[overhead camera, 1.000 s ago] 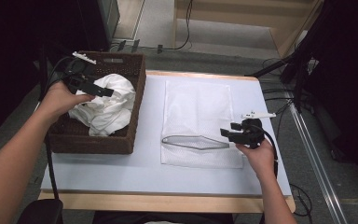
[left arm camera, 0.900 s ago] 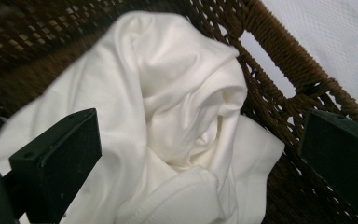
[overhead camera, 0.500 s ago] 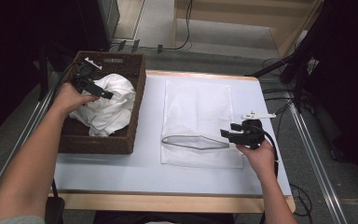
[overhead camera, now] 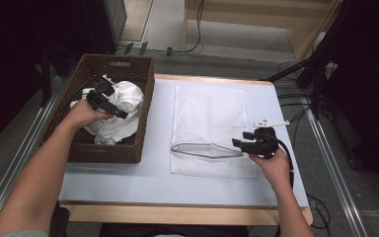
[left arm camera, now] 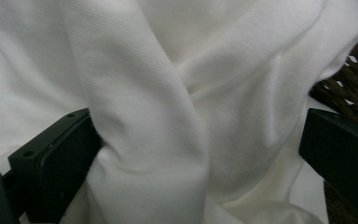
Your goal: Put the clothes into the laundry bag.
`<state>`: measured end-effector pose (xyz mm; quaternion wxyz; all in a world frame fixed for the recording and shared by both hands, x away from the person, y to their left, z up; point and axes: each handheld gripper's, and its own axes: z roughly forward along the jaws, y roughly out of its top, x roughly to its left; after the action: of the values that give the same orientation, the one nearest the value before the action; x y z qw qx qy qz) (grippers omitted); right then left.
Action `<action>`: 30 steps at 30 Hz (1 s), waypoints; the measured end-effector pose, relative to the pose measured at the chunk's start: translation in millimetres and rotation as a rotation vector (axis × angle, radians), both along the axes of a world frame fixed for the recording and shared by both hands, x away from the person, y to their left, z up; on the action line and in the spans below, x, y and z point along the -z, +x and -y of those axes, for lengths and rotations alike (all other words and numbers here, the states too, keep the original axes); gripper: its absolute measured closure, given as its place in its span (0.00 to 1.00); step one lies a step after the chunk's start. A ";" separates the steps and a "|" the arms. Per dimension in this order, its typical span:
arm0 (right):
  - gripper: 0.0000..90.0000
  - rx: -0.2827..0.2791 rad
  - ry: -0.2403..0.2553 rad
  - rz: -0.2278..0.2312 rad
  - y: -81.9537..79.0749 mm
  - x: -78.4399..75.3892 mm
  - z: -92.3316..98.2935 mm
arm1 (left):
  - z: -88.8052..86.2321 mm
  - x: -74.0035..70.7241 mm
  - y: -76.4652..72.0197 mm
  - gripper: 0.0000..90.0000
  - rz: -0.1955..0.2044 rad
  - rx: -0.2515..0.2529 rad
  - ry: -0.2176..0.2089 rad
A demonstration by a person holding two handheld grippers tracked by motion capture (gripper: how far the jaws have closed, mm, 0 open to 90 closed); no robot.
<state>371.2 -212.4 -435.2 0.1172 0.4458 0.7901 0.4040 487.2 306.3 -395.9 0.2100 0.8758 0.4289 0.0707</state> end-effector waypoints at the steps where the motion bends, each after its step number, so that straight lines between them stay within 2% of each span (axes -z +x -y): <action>1: 0.49 -0.003 -0.001 0.004 0.4 0.2 -0.6 | 2.3 2.4 -1.8 0.00 0.026 -0.002 0.023; 2: 0.48 0.000 -0.001 0.001 0.4 0.1 -1.3 | 5.0 6.1 -1.8 0.00 0.052 -0.016 0.063; 4: 0.48 -0.006 -0.005 -0.002 0.7 0.3 -2.5 | 8.4 12.8 1.4 0.00 0.072 -0.053 0.119; 7: 0.48 -0.009 -0.008 0.002 1.0 0.5 -3.9 | 8.2 18.1 7.6 0.00 0.070 -0.085 0.130; 9: 0.48 -0.009 -0.010 0.005 1.3 0.4 -4.0 | 4.5 19.6 11.9 0.00 0.068 -0.111 0.117; 12: 0.48 -0.010 -0.014 0.007 2.1 0.9 -3.3 | -3.0 22.2 17.2 0.00 0.093 -0.142 0.106; 14: 0.48 -0.008 -0.015 0.004 2.6 1.4 -3.0 | -7.3 26.2 20.0 0.00 0.083 -0.169 0.081; 17: 0.48 -0.006 -0.020 0.003 3.3 1.8 -3.4 | -6.9 33.0 21.2 0.00 0.071 -0.170 0.054; 21: 0.48 -0.009 -0.025 0.000 5.0 2.1 -5.3 | 1.0 36.1 18.2 0.00 0.081 -0.182 0.063; 24: 0.48 -0.005 -0.023 -0.001 6.6 2.1 -6.5 | -0.2 36.7 17.6 0.00 0.091 -0.178 0.055; 30: 0.48 -0.006 -0.033 -0.002 7.6 2.9 -10.6 | 1.5 40.0 21.5 0.00 0.118 -0.213 0.065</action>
<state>378.8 -201.8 -438.1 0.1224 0.4419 0.7981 0.3908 508.6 304.7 -435.9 0.1979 0.8258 0.5041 0.1578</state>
